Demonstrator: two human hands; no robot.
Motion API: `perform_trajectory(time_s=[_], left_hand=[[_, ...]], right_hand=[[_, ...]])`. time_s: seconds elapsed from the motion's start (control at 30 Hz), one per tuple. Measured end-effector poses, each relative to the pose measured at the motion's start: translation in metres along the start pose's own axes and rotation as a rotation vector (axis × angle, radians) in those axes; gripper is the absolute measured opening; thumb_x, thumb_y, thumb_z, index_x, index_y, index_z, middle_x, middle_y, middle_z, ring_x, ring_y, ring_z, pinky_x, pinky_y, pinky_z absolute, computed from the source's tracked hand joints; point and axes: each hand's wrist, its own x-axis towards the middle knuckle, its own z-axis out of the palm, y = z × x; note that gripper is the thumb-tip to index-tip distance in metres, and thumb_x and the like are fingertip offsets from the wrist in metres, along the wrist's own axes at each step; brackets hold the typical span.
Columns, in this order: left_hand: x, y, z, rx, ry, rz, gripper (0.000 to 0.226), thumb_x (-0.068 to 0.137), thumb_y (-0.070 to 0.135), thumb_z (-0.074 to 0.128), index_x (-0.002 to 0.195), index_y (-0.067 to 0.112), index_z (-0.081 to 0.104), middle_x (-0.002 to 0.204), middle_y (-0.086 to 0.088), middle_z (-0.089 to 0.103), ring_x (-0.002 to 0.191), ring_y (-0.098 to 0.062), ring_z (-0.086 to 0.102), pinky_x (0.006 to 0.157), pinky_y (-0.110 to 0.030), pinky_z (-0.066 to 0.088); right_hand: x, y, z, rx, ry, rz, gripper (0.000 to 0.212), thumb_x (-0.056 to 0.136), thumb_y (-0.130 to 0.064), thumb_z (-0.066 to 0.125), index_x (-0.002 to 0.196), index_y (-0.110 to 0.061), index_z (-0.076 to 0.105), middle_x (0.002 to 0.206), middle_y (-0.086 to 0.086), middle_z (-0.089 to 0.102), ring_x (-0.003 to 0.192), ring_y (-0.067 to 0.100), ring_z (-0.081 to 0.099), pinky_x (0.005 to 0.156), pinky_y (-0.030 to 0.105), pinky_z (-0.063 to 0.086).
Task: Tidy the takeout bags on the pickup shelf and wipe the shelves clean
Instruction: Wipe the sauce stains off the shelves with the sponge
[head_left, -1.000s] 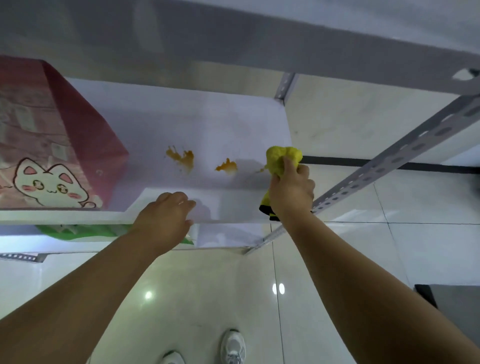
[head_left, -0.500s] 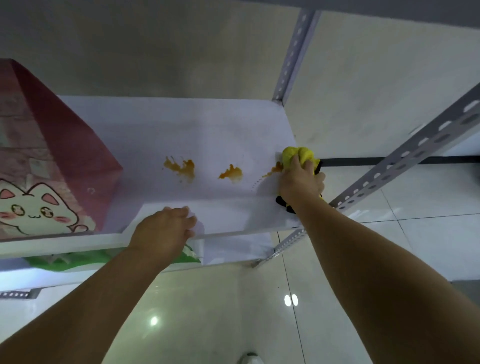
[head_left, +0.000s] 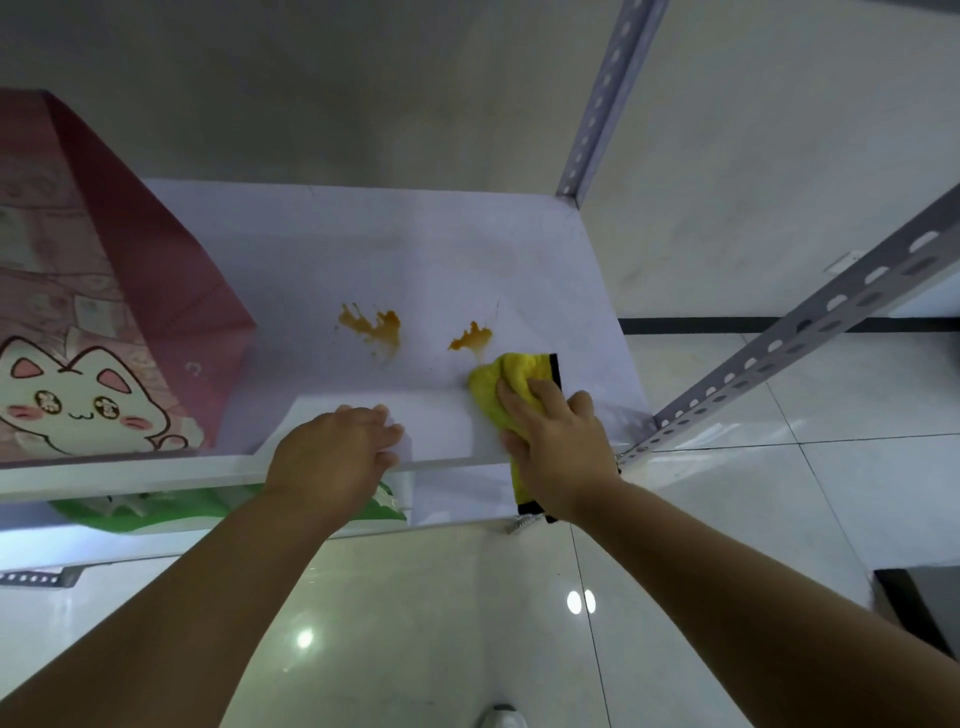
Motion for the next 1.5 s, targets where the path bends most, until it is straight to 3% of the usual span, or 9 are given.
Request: perform_trajectory(time_s=[0.2,0.33,0.5,0.77,0.93,1.03,1.13,1.27,1.5], left_hand=[[-0.001,-0.006,0.001,-0.061,0.014,0.001,0.036,0.094,0.036,0.049,0.13,0.038,0.052,0.147,0.019,0.035,0.136,-0.009,0.033,0.103,-0.022,0.03],[-0.003,-0.008,0.001,-0.107,0.025,-0.003,0.035,0.093,0.036,0.052,0.128,0.037,0.054,0.146,0.019,0.037,0.135,-0.01,0.035,0.102,-0.022,0.031],[-0.003,-0.008,0.001,-0.104,0.033,-0.006,0.034,0.093,0.036,0.052,0.126,0.037,0.055,0.143,0.015,0.044,0.126,-0.014,0.046,0.099,-0.027,0.038],[-0.007,-0.002,0.001,-0.112,0.009,-0.048,0.032,0.094,0.031,0.048,0.125,0.031,0.056,0.135,0.004,0.051,0.122,-0.019,0.049,0.096,-0.033,0.042],[-0.007,0.0,0.0,-0.088,0.015,-0.025,0.034,0.097,0.028,0.042,0.129,0.028,0.052,0.143,0.006,0.043,0.128,-0.016,0.041,0.1,-0.033,0.038],[-0.009,-0.002,0.003,-0.111,0.03,-0.002,0.034,0.098,0.028,0.041,0.13,0.028,0.052,0.149,0.012,0.035,0.133,-0.014,0.034,0.103,-0.031,0.033],[-0.012,-0.006,0.007,-0.147,0.064,-0.04,0.038,0.097,0.033,0.042,0.135,0.033,0.048,0.151,0.017,0.028,0.141,-0.008,0.022,0.109,-0.021,0.018],[-0.017,-0.019,0.005,-0.143,0.125,-0.176,0.047,0.092,0.04,0.05,0.136,0.023,0.047,0.151,0.01,0.03,0.14,-0.008,0.021,0.109,-0.02,0.014],[-0.017,-0.032,-0.007,-0.105,0.053,-0.153,0.049,0.091,0.047,0.048,0.134,0.026,0.048,0.153,0.012,0.026,0.14,-0.006,0.021,0.109,-0.022,0.021]], right_hand=[[0.035,0.01,0.005,-0.015,0.026,0.325,0.05,0.097,-0.031,0.036,0.144,-0.023,0.025,0.141,0.014,0.028,0.103,0.036,0.036,0.085,0.04,0.035],[0.101,0.013,0.0,0.076,-0.004,0.517,0.046,0.096,-0.031,0.034,0.141,-0.024,0.027,0.142,0.013,0.026,0.116,0.04,0.031,0.092,0.044,0.033],[0.133,-0.009,0.002,-0.018,-0.076,0.235,0.048,0.095,-0.036,0.037,0.142,-0.037,0.026,0.148,0.002,0.026,0.116,0.038,0.033,0.093,0.042,0.031],[0.022,-0.018,0.007,-0.042,0.038,-0.174,0.048,0.082,-0.027,0.056,0.13,-0.031,0.052,0.132,0.002,0.053,0.087,0.035,0.051,0.068,0.04,0.043],[0.075,-0.007,0.007,-0.074,-0.073,0.035,0.051,0.094,-0.03,0.04,0.142,-0.04,0.025,0.148,-0.004,0.026,0.108,0.032,0.035,0.08,0.037,0.033],[0.102,-0.025,0.007,-0.066,-0.069,0.13,0.05,0.094,-0.03,0.039,0.142,-0.039,0.025,0.147,-0.003,0.025,0.111,0.033,0.034,0.084,0.039,0.032],[0.079,-0.039,0.012,-0.13,-0.048,-0.041,0.052,0.092,-0.031,0.043,0.142,-0.036,0.028,0.145,-0.001,0.03,0.105,0.034,0.038,0.078,0.038,0.033],[0.042,-0.033,0.013,-0.102,-0.034,-0.253,0.053,0.089,-0.029,0.052,0.14,-0.029,0.038,0.141,0.006,0.043,0.091,0.035,0.045,0.071,0.04,0.042],[0.143,-0.043,0.01,-0.025,-0.099,0.108,0.05,0.097,-0.034,0.033,0.146,-0.032,0.02,0.15,0.004,0.021,0.114,0.037,0.032,0.085,0.042,0.035]])
